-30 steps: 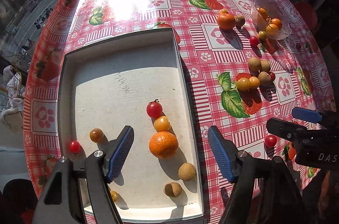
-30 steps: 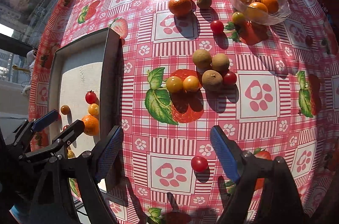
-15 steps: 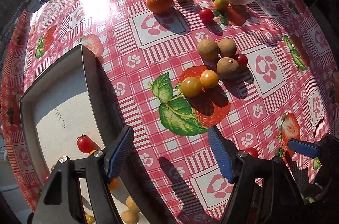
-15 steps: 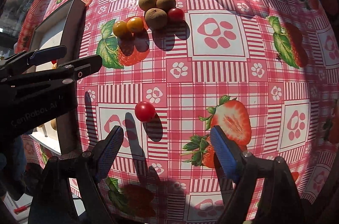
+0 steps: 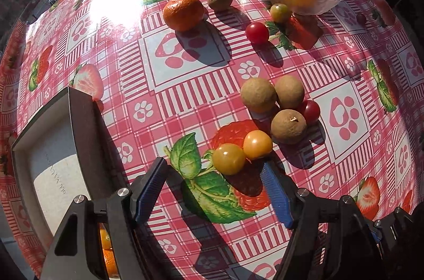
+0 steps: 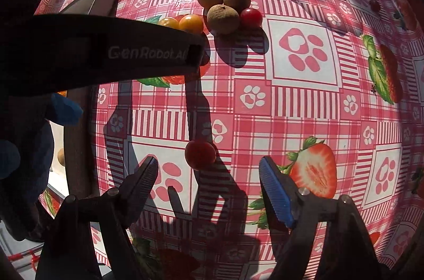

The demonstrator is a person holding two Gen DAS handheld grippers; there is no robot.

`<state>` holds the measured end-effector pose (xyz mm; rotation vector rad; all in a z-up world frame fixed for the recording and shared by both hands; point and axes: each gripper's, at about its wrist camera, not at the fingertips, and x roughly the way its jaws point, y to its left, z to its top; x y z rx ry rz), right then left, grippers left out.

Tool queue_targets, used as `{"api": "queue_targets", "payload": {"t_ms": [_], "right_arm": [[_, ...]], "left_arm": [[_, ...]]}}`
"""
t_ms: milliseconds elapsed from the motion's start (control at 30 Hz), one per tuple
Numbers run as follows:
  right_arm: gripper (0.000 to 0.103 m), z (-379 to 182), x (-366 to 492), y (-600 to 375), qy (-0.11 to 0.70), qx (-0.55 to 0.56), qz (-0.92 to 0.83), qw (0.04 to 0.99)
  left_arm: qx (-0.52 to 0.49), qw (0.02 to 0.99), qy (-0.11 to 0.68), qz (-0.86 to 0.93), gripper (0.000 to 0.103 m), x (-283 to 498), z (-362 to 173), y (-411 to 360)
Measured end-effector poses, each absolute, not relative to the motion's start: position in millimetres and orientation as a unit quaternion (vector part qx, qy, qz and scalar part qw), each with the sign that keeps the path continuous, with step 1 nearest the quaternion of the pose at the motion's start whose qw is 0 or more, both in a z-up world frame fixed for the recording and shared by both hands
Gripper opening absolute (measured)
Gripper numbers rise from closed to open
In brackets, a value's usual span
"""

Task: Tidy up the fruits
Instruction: 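Grasp a red cherry tomato with the right tool while the left grasps a yellow one, then drop the yellow tomato in the tray with the left tool while the right drops the red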

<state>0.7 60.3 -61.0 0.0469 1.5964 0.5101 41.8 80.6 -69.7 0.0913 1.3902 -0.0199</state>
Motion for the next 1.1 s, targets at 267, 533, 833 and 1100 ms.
{"api": "queue_targets", "payload": {"t_ms": [267, 533, 833, 1100], "right_arm": [[0.024, -57, 15, 79, 0.7, 0.014, 0.236, 0.674], [0.024, -53, 24, 55, 0.702, 0.069, 0.242, 0.666], [0.024, -52, 29, 20, 0.704, 0.092, 0.233, 0.664], [0.024, -39, 12, 6, 0.7, 0.092, 0.232, 0.669]], "left_arm": [[0.033, 0.769, 0.638, -0.018, 0.042, 37, -64, 71], [0.005, 0.773, 0.633, -0.037, 0.02, 26, -53, 67], [-0.023, 0.784, 0.62, -0.034, 0.021, 7, -32, 88], [-0.042, 0.795, 0.605, -0.024, 0.021, -14, -11, 109]]}}
